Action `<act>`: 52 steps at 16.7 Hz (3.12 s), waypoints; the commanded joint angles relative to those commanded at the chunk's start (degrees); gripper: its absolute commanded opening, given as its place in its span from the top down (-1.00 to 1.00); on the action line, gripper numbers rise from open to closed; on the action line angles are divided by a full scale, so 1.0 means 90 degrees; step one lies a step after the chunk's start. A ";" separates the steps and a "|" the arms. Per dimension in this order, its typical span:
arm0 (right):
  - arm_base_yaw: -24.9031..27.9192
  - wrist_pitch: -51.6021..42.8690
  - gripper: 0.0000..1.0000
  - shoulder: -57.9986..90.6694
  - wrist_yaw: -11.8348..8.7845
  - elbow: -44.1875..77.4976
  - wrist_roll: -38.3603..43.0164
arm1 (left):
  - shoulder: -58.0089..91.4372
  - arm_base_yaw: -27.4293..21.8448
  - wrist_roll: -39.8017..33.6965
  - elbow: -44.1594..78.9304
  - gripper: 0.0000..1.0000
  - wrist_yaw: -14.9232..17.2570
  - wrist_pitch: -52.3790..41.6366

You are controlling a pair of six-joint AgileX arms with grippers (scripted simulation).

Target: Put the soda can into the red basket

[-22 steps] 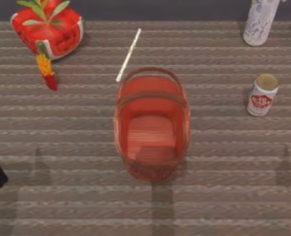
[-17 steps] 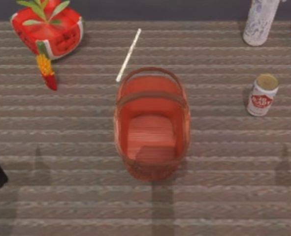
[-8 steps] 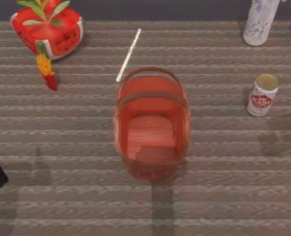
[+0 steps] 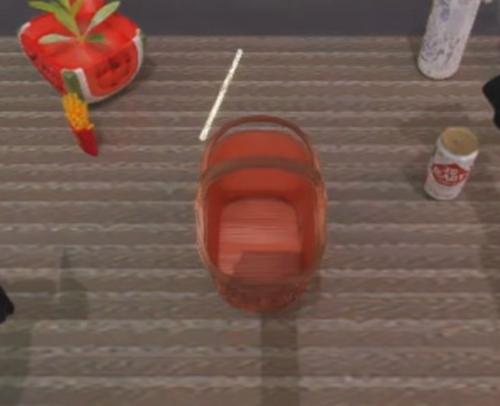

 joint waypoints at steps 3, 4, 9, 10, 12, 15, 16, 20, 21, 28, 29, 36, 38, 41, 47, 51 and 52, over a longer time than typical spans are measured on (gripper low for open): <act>0.0138 -0.0958 -1.00 0.1842 0.0001 0.1667 -0.0415 | 0.0000 0.0000 0.0000 0.0000 -1.00 0.0000 0.0000; 0.0178 -0.1233 -1.00 0.2368 0.0001 0.2140 -0.0534 | 0.0000 0.0000 0.0000 0.0000 -1.00 0.0000 0.0000; 0.0320 -0.2183 -1.00 0.4094 -0.0006 0.3694 -0.0941 | 0.0000 0.0000 0.0000 0.0000 -1.00 0.0000 0.0000; 0.0333 -0.2268 -1.00 0.4237 -0.0006 0.3823 -0.0978 | 0.0000 0.0000 0.0000 0.0000 -1.00 0.0000 0.0000; 0.0341 -0.2319 -1.00 0.4324 -0.0007 0.3898 -0.0999 | 0.0000 0.0000 0.0000 0.0000 -1.00 0.0000 0.0000; 0.0341 -0.2319 -1.00 0.4324 -0.0007 0.3898 -0.0999 | 0.0000 0.0000 0.0000 0.0000 -1.00 0.0000 0.0000; 0.0303 -0.2306 -1.00 0.4318 -0.0006 0.3882 -0.0992 | 0.0000 0.0000 0.0000 0.0000 -1.00 0.0000 0.0000; 0.0335 -0.1872 -1.00 0.4363 -0.0006 0.3490 -0.1004 | 0.0000 0.0000 0.0000 0.0000 -1.00 0.0000 0.0000; 0.0337 -0.1673 -1.00 0.4388 -0.0006 0.3323 -0.1000 | 0.0000 0.0000 0.0000 0.0000 -1.00 0.0000 0.0000; 0.0347 -0.1162 -1.00 0.4467 -0.0005 0.2884 -0.0991 | 0.0000 0.0000 0.0000 0.0000 -1.00 0.0000 0.0000; 0.0347 -0.1162 -0.85 0.4467 -0.0005 0.2884 -0.0991 | 0.0000 0.0000 0.0000 0.0000 -1.00 0.0000 0.0000; 0.0347 -0.1162 0.21 0.4467 -0.0005 0.2884 -0.0991 | 0.0000 0.0000 0.0000 0.0000 -1.00 0.0000 0.0000; 0.0347 -0.1162 0.51 0.4467 -0.0005 0.2884 -0.0991 | 0.0000 0.0000 0.0000 0.0000 -1.00 0.0000 0.0000; 0.0347 -0.1162 0.96 0.4467 -0.0005 0.2884 -0.0991 | 0.0000 0.0000 0.0000 0.0000 -1.00 0.0000 0.0000; 0.0347 -0.1162 1.00 0.4467 -0.0005 0.2884 -0.0991 | 0.0000 0.0000 0.0000 0.0000 -1.00 0.0000 0.0000; 0.0330 -0.1164 1.00 0.4457 -0.0006 0.2887 -0.0983 | 0.0000 0.0000 0.0000 0.0000 -1.00 0.0000 0.0000; 0.0342 -0.1100 1.00 0.4448 -0.0050 0.2866 -0.0967 | 0.0000 0.0000 0.0000 0.0000 -1.00 0.0000 0.0000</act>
